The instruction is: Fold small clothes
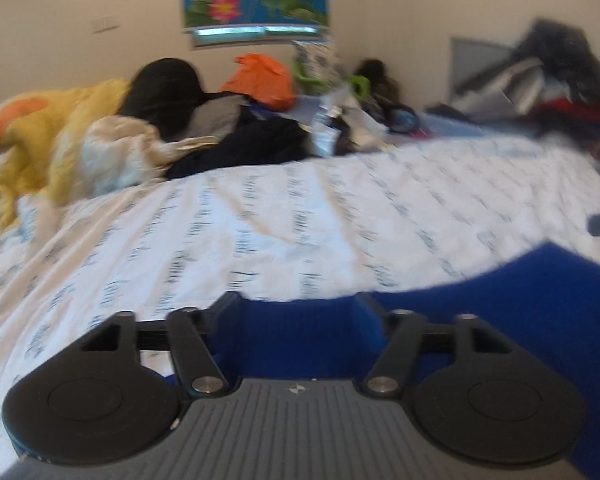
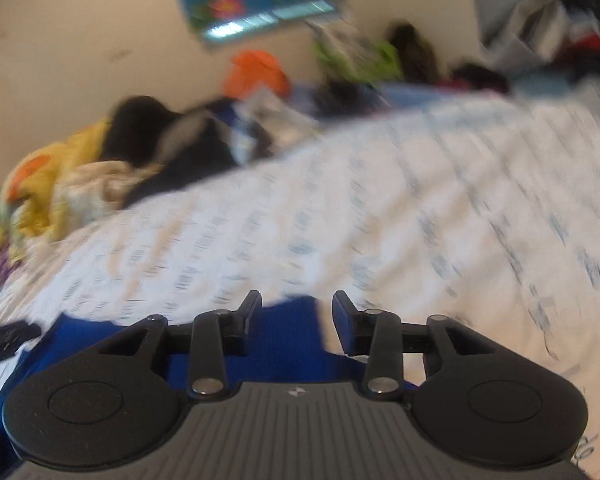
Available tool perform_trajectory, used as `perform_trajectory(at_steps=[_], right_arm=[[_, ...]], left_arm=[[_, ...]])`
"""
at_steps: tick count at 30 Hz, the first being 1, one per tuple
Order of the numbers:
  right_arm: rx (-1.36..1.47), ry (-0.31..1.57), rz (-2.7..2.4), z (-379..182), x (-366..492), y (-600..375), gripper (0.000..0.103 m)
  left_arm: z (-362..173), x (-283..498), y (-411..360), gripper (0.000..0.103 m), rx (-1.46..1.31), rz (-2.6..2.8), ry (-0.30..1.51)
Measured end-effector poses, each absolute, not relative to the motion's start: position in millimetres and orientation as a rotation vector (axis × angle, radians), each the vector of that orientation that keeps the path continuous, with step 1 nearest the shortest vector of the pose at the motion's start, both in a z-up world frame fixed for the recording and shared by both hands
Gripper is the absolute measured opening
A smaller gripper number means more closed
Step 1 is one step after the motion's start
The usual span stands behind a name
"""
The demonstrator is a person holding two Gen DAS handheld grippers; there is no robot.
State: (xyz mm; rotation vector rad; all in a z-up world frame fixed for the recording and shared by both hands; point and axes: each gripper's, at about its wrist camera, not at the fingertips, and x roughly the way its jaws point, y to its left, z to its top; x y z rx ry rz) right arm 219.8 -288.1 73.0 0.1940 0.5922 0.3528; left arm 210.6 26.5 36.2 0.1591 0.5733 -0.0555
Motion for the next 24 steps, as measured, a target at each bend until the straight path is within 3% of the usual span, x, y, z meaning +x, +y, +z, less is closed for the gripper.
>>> perform_trajectory(at_steps=[2,3,4,6,7,9,11,13,16,20,22,24], right_arm=[[0.108,0.631,0.423,66,220,-259,0.051],[0.057,0.673,0.432,57,222,-247,0.051],[-0.007,0.715,0.418,43,224,-239,0.051],[-0.109,0.649,0.392,18,213,-243,0.062],[-0.041,0.675,0.369,16,214,-255,0.074],[0.076,0.672,0.356,13,216,-273,0.074],[0.045,0.680,0.353,12,215,-269,0.074],[0.028,0.714,0.324,22,202,-265,0.074],[0.227,0.708,0.371,44,156,-297,0.083],[0.509,0.794,0.307,37,96,-362,0.089],[0.594,0.874,0.242,22,80,-384,0.090],[0.661,0.867,0.300,15,71,-393,0.090]], left_arm=[[17,225,10,0.067,0.226,-0.067,0.659],[6,230,9,0.071,0.244,-0.064,0.679],[1,228,14,0.090,0.239,-0.044,0.633],[-2,237,35,0.103,0.153,-0.014,0.683],[-2,243,47,0.103,0.076,-0.005,0.717],[0,249,59,0.103,0.024,0.027,0.738],[11,234,58,0.099,0.066,0.072,0.689],[31,200,65,0.101,0.052,0.061,0.627],[50,128,95,0.103,-0.125,0.018,0.575],[32,53,137,0.102,-0.399,0.019,0.682],[16,33,151,0.097,-0.516,0.026,0.753],[14,20,155,0.099,-0.562,0.005,0.723]])
